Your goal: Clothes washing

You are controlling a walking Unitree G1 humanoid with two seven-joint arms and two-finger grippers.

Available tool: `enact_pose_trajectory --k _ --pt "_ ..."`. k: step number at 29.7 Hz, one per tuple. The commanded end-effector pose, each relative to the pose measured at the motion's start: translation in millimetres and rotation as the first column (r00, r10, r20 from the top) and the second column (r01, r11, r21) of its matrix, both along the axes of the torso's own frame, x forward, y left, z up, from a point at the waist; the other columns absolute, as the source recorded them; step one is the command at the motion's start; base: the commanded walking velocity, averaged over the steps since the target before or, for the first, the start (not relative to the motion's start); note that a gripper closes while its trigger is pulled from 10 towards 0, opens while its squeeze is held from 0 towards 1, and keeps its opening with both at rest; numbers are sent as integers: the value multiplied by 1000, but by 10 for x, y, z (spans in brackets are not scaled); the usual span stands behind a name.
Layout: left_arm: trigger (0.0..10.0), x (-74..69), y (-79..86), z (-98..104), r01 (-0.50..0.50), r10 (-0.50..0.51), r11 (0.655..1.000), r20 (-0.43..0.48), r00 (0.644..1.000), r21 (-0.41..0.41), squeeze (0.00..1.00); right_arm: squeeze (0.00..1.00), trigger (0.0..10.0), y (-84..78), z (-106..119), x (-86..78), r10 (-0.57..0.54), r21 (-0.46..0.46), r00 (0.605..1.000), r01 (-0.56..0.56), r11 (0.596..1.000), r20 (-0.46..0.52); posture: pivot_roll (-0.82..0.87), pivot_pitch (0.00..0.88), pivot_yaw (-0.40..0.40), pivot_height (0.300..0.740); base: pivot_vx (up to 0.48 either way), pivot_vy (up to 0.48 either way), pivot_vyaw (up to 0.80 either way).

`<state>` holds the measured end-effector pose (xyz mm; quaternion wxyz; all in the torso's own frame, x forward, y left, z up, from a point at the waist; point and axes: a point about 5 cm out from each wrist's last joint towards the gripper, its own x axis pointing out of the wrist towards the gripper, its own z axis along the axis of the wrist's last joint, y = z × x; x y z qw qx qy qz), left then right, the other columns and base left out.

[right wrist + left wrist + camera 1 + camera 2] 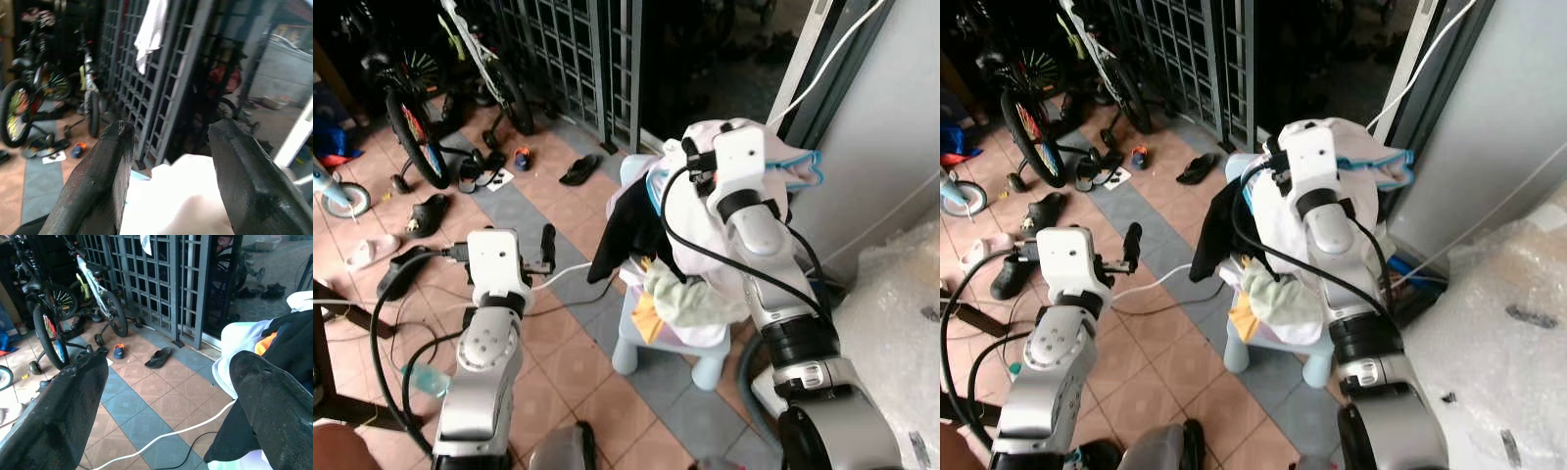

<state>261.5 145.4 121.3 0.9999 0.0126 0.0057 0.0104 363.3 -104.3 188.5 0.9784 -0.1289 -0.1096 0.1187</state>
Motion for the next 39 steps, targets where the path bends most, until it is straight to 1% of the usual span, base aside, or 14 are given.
enact_pose_trajectory --k 1,6,8,15,17,19,21,22,23,24,26,28,35,39 --pt "10000 7 4 0 0 0 1000 3 1000 3 0 0 10000 55 -69 26 13 -32 999 -14 999 -50 18 68 48 740 277 0 0" --pt "10000 12 -7 9 -1 1 1000 8 1000 6 0 0 10000 86 -162 114 -56 -109 991 43 993 -118 27 65 36 740 277 0 0" --pt "10000 5 3 11 -6 6 1000 10 1000 5 0 0 10000 -16 -250 143 -145 -153 977 122 981 -154 31 64 30 740 293 0 0" --pt "10000 -1 4 8 -6 6 1000 9 1000 5 0 0 10000 -128 -339 142 -212 -206 963 176 963 -167 32 64 30 740 326 0 0" --pt "10000 -1 -3 4 -4 4 1000 7 1000 3 0 0 10000 -210 -412 136 -253 -284 954 201 937 -159 29 65 29 740 317 0 0" --pt "10000 -1 -3 4 -4 4 1000 7 1000 3 0 0 10000 -210 -412 136 -253 -284 954 201 937 -159 29 65 29 740 300 0 0" --pt "10000 2 -12 3 -3 3 1000 7 1000 1 0 0 10000 -235 -483 121 -265 -326 949 200 924 -170 24 66 30 740 0 0 0" --pt "10000 4 -31 10 1 -1 1000 13 1000 -4 0 0 8078 -239 -622 84 -262 -355 939 173 919 -221 22 67 31 740 0 0 0" --pt "10000 4 -31 10 1 -1 1000 13 1000 -4 0 0 8078 -239 -622 84 -262 -355 939 173 919 -221 22 67 31 740 0 0 0" --pt "10000 6 -46 16 3 -3 1000 17 1000 -6 0 0 0 -238 -761 41 -253 -361 925 142 922 -282 23 69 32 740 0 0 0" --pt "10000 7 -59 19 6 -6 1000 20 1000 -8 0 0 0 -214 -990 -46 -226 -333 888 89 939 -401 24 70 31 740 0 0 0" --pt "10000 5 -56 16 5 -5 1000 19 1000 -7 0 0 0 -194 -1077 -86 -210 -327 873 63 943 -439 25 71 29 740 0 0 0" --pt "10000 -6 -46 0 -3 4 1000 15 1000 -4 0 0 0 -169 -1151 -117 -190 -322 864 34 946 -465 24 74 26 740 0 0 0" --pt "10000 -11 -30 -9 -14 14 1000 13 1000 4 0 0 0 -210 -1124 -96 -200 -297 869 64 953 -452 24 77 22 740 0 0 0"
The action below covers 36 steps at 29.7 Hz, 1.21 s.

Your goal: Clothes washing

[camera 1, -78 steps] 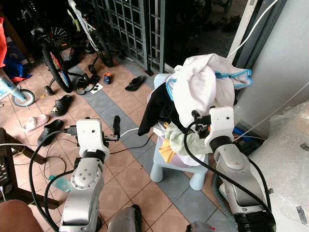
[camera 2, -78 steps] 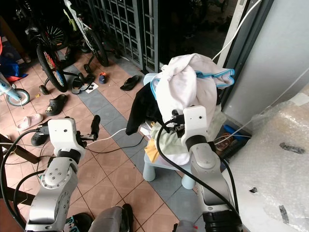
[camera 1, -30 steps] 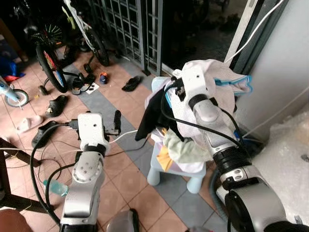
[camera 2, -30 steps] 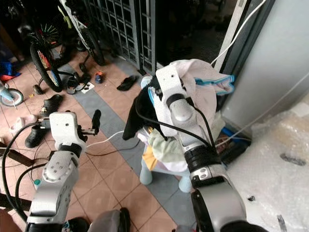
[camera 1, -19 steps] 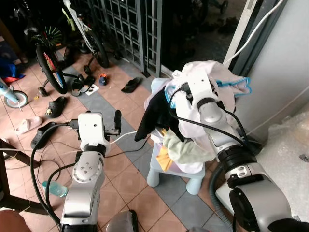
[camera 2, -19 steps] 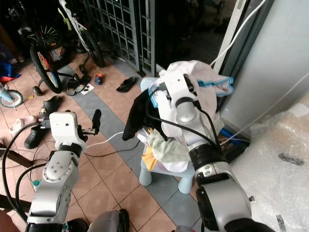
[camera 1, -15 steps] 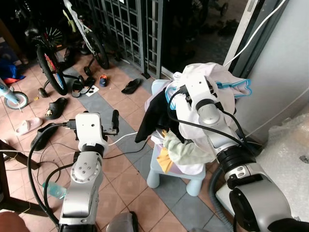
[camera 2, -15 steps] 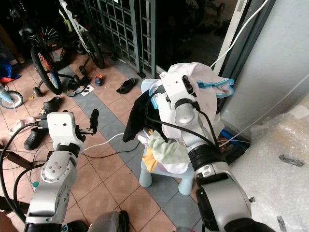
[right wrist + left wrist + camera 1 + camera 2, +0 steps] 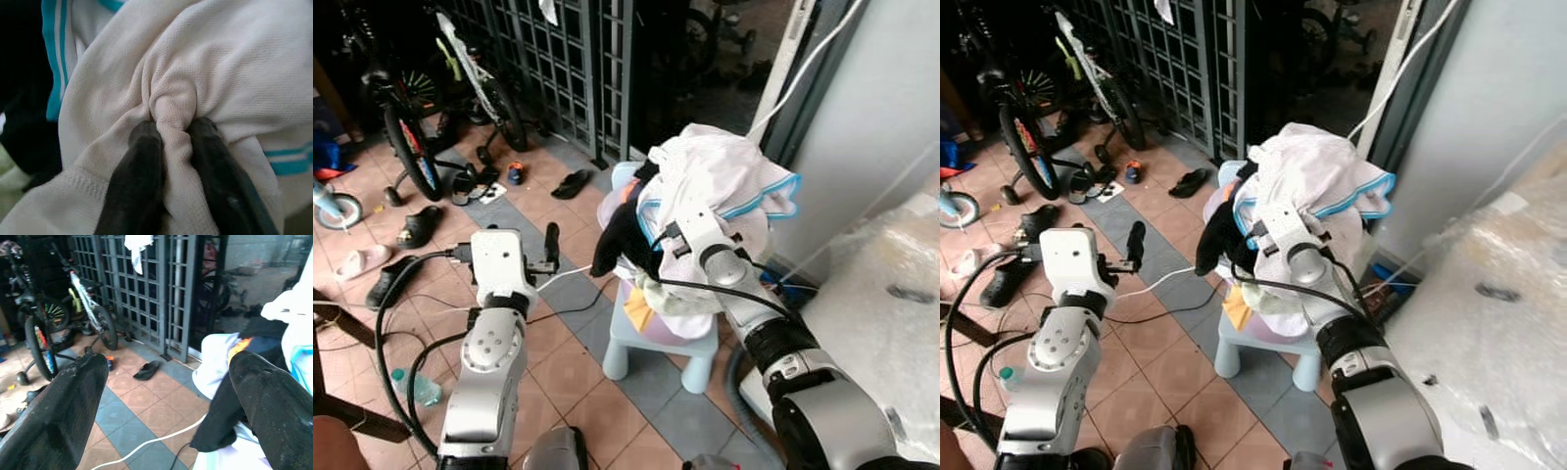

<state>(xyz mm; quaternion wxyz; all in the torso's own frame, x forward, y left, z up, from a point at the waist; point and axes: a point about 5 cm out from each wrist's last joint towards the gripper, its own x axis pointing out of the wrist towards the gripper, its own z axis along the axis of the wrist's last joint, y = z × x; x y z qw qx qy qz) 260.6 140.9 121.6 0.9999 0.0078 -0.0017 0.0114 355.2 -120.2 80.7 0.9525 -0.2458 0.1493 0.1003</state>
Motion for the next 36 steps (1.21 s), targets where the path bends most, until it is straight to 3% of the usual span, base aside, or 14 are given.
enact_pose_trajectory --k 1,10,15,21,29,36 --pt "10000 -2 16 -12 -13 14 1000 -1 1000 15 0 0 0 -61 -37 -8 -27 15 1000 28 1000 -16 24 77 22 740 0 0 0" --pt "10000 -4 51 -17 -46 46 998 3 999 36 0 0 0 -74 4 29 -37 33 999 37 999 3 27 74 14 740 0 0 0" --pt "10000 -8 90 -10 -57 57 998 10 998 35 0 0 0 -7 67 60 -29 108 999 25 994 34 34 69 8 740 0 0 0" --pt "10000 8 141 16 -66 66 997 34 997 25 0 0 0 90 391 114 33 199 973 -80 977 230 25 61 14 740 0 0 0" --pt "10000 66 105 10 -46 45 999 39 998 10 0 0 0 -91 538 29 2 241 942 -88 967 336 -9 49 29 740 366 0 0" --pt "10000 86 113 10 -56 56 998 47 997 4 0 0 0 -127 613 -63 -3 280 922 -115 953 387 -4 39 22 740 365 0 0"
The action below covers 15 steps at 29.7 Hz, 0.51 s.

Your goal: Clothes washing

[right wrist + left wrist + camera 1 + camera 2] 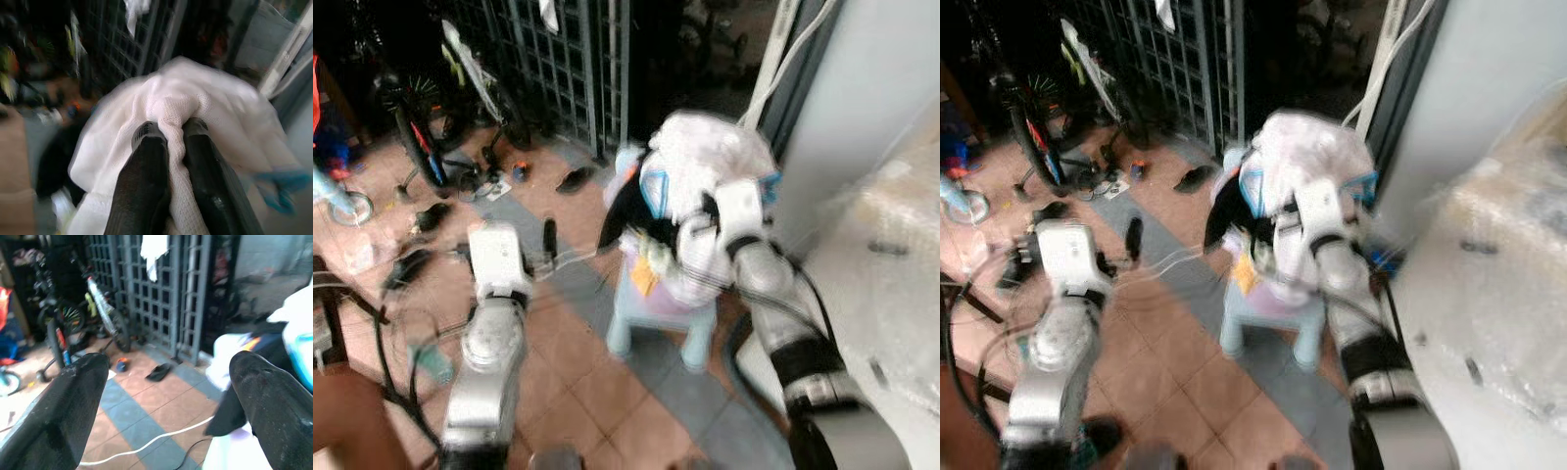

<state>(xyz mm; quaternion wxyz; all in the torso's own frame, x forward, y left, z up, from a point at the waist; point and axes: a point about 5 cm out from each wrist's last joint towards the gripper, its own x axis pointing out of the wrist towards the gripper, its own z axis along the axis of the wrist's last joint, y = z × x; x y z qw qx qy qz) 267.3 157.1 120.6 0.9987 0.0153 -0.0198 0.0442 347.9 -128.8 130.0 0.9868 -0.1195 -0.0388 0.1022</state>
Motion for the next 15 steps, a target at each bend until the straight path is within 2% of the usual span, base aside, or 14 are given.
enact_pose_trajectory --k 1,11,15 --pt "10000 25 -34 26 3 -3 1000 14 1000 -9 0 0 0 -14 195 -21 11 34 997 -14 999 82 -2 44 22 740 352 0 0" --pt "10000 50 12 142 4 -4 1000 49 999 14 0 0 0 50 502 -45 71 6 984 -73 997 165 -3 78 45 740 354 0 0" --pt "10000 35 30 108 2 -3 1000 34 999 18 0 0 0 24 594 -38 102 32 981 -108 994 163 -3 70 57 740 130 0 0"
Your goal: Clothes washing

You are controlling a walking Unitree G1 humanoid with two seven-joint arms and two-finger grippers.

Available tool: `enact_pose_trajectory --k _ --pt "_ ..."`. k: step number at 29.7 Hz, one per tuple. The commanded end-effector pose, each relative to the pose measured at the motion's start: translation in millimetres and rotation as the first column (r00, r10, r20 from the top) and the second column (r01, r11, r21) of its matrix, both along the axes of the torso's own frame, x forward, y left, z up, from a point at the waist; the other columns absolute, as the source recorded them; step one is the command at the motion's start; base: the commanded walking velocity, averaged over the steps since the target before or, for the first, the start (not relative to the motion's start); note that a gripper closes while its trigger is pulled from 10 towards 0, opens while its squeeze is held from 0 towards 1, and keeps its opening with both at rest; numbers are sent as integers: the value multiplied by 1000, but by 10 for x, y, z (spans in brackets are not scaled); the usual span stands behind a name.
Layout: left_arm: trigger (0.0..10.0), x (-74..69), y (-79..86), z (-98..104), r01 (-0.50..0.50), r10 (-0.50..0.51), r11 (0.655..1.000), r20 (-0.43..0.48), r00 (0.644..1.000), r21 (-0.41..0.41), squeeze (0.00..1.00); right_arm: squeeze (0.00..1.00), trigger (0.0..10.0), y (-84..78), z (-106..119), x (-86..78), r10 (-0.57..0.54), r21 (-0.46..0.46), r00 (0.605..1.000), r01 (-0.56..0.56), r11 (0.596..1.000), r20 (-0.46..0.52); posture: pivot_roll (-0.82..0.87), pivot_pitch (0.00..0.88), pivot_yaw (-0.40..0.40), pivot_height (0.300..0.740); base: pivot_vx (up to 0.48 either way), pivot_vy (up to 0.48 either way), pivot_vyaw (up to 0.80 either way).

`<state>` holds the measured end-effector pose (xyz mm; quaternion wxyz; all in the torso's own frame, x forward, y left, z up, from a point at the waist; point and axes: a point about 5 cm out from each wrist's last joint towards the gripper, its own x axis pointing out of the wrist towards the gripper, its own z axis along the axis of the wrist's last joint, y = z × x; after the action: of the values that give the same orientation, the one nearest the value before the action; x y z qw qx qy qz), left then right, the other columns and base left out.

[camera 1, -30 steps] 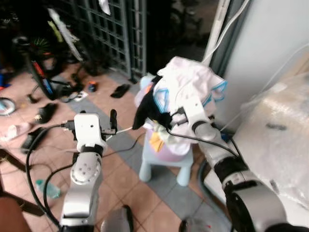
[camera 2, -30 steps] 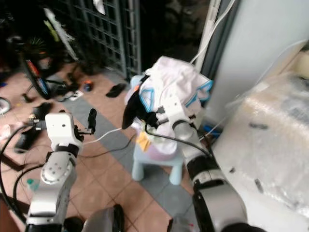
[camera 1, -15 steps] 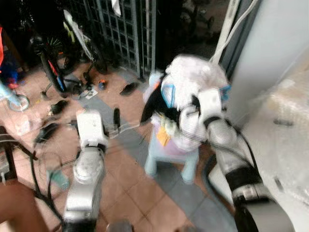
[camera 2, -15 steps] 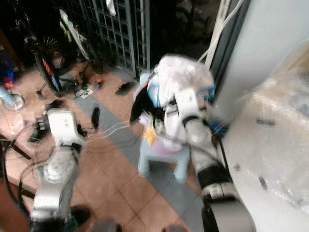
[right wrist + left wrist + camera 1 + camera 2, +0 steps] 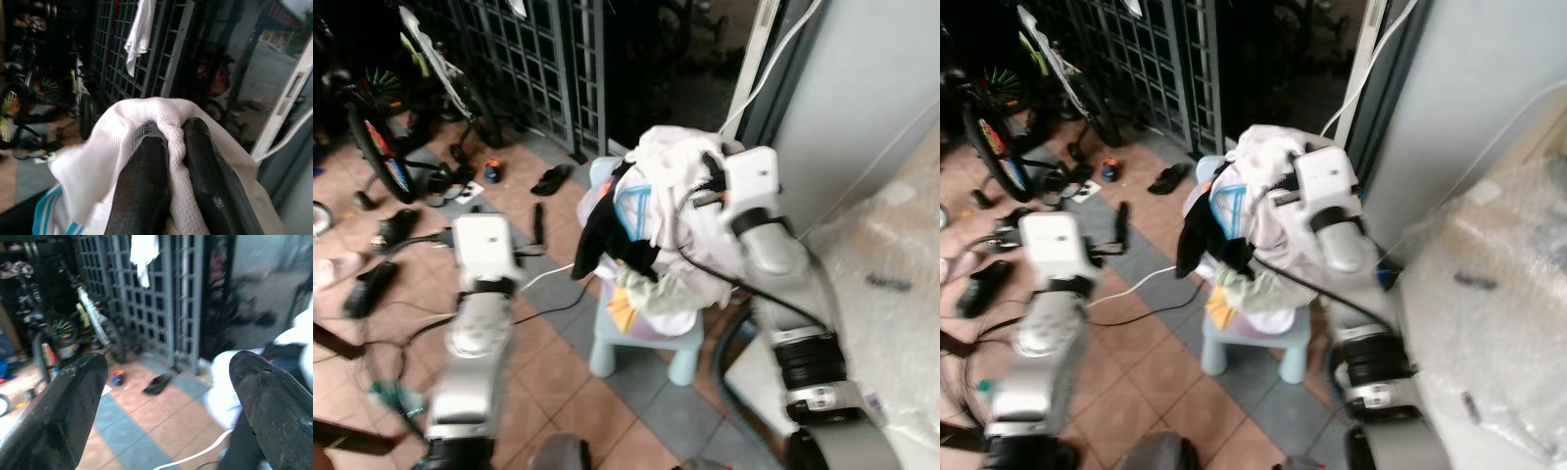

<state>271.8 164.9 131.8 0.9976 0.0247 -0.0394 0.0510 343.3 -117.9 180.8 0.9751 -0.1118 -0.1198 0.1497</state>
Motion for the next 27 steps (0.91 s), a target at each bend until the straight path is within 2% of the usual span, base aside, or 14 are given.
enact_pose_trajectory --k 1,8,9,13,14,15,16,18,22,26,27 --pt "10000 -15 -50 -13 13 -13 1000 -11 1000 -3 0 0 0 -95 91 11 0 24 1000 0 1000 0 -2 68 61 740 0 0 0" --pt "10000 -122 -14 -144 -8 8 1000 -66 998 -2 0 0 0 -155 133 -68 101 -7 994 -102 995 -42 -10 49 75 740 0 0 0" --pt "10000 -177 -10 -207 -15 15 1000 -89 996 1 0 0 0 -168 153 -111 122 -18 992 -123 992 -36 -13 38 72 740 0 0 0" --pt "10000 -239 -13 -262 -40 41 999 -112 993 16 0 0 0 -172 188 -160 130 -17 991 -131 991 -28 -13 31 66 740 0 0 0" --pt "10000 -245 -32 -257 -38 40 999 -106 994 17 0 0 1961 -168 212 -177 118 -16 993 -118 993 -12 -10 28 56 740 0 0 0" --pt "10000 -245 -32 -257 -38 40 999 -106 994 17 0 0 1961 -168 212 -177 118 -16 993 -118 993 -12 -10 28 56 740 0 0 0" --pt "10000 -234 -41 -240 -40 42 999 -96 995 15 0 0 9922 -170 228 -180 99 -12 995 -99 995 3 -3 24 48 740 0 0 0" --pt "10000 -181 -45 -184 -55 56 998 -74 996 17 0 0 10000 -189 271 -194 13 -1 999 -13 1000 52 2 23 45 740 0 0 0" --pt "10000 -94 -39 -128 -80 80 997 -63 995 6 0 0 10000 -280 264 -229 -147 82 988 143 986 54 -14 32 60 740 0 0 -777" --pt "10000 -78 -51 -117 -78 79 997 -65 995 7 0 0 10000 -326 276 -280 -204 94 977 198 976 65 -28 28 71 740 0 0 -775" --pt "10000 -74 -96 -126 -50 51 999 -68 996 12 0 0 10000 -351 323 -326 -237 91 967 228 969 93 -47 39 83 740 0 0 -775"
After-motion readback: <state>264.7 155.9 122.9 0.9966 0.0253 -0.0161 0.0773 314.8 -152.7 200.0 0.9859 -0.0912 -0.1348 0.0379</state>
